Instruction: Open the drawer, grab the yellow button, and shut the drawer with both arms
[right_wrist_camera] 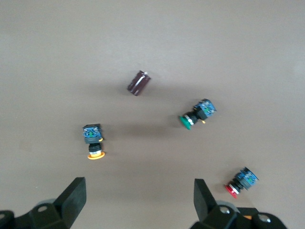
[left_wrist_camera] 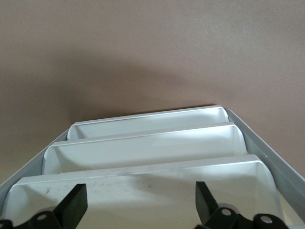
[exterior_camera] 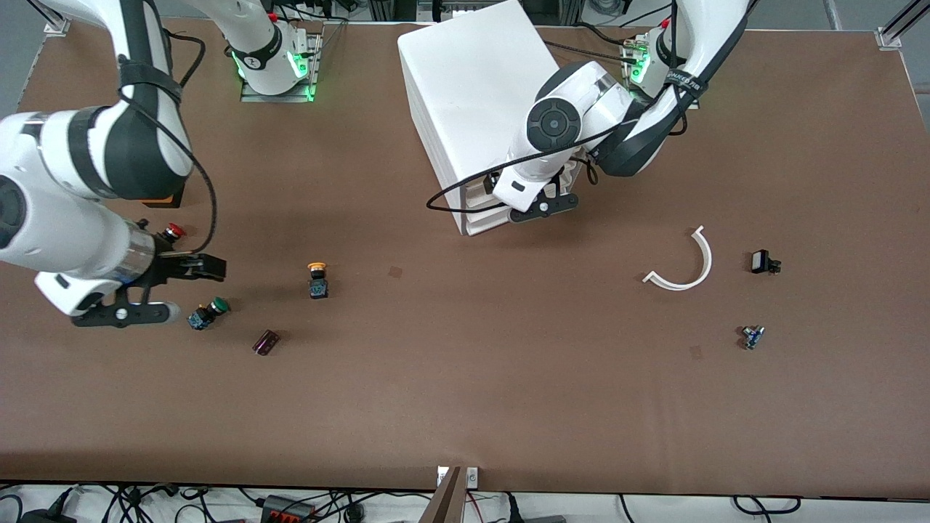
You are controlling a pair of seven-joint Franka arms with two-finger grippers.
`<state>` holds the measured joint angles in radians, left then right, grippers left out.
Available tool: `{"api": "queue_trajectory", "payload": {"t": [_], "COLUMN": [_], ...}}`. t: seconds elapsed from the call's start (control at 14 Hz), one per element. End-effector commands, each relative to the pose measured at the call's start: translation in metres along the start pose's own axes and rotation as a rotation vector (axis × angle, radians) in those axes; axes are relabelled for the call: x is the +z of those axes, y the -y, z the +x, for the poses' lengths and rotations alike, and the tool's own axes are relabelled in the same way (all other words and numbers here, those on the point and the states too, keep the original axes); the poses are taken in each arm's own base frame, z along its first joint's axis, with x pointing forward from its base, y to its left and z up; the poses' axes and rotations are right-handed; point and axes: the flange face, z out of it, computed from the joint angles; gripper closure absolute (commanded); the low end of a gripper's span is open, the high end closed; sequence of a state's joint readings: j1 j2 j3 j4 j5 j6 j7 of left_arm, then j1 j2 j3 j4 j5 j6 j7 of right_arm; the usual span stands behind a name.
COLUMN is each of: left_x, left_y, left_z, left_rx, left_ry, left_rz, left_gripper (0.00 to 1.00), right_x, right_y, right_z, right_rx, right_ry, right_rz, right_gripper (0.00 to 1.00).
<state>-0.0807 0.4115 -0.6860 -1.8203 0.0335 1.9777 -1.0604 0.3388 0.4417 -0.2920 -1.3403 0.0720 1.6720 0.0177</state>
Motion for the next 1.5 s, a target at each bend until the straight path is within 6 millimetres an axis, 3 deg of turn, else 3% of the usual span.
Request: {"api": "queue_trajectory", "payload": {"t": [0.0, 0.21, 0.36, 0.5, 0.57, 0.79, 0.93, 1.07, 1.21, 1.43], "left_x": [-0.007, -0.006, -0.018, -0.051, -0.076, -0.119, -0.151, -0.183, -0.201, -0.211], "left_y": [0.002, 0.001, 0.004, 0.008, 0.015, 0.039, 0.067, 0.092, 0.130, 0.181], "left_z": [-0.013, -0.014, -0.010, 0.002, 0.013, 0.038, 0.063, 0.081, 0.108, 0.142], "left_rx": [-0.003, 0.000, 0.004, -0.005, -0.024, -0.009, 0.002, 0.093, 0.239, 0.370], "left_ry": [0.008, 0.010, 0.008, 0.003, 0.004, 0.015, -0.004, -0.073, -0.102, -0.077], "left_rz": [-0.001, 0.001, 0.008, 0.023, 0.021, 0.023, 0.025, 0.076, 0.149, 0.145], "left_gripper": [0.00, 0.00, 0.00, 0.00, 0.00, 0.00, 0.00, 0.00, 0.00, 0.00], "right_x": [-0.021, -0.031, -0.045, -0.057, -0.065, -0.082, -0.092, -0.089, -0.082, -0.077], "right_y": [-0.028, -0.052, -0.074, -0.088, -0.101, -0.118, -0.113, -0.113, -0.113, -0.112], "right_z": [-0.012, -0.013, -0.012, -0.018, -0.023, -0.039, -0.048, -0.049, -0.054, -0.080], "right_rx": [0.038, 0.078, 0.099, 0.110, 0.124, 0.140, 0.115, 0.113, 0.119, 0.119], "right_ry": [0.010, -0.024, -0.073, -0.091, -0.105, -0.121, -0.130, -0.122, -0.102, -0.094], "right_rz": [0.002, 0.013, 0.047, 0.080, 0.085, 0.083, 0.061, 0.059, 0.053, 0.049], "right_gripper": [0.00, 0.00, 0.00, 0.00, 0.00, 0.00, 0.00, 0.00, 0.00, 0.00]}}
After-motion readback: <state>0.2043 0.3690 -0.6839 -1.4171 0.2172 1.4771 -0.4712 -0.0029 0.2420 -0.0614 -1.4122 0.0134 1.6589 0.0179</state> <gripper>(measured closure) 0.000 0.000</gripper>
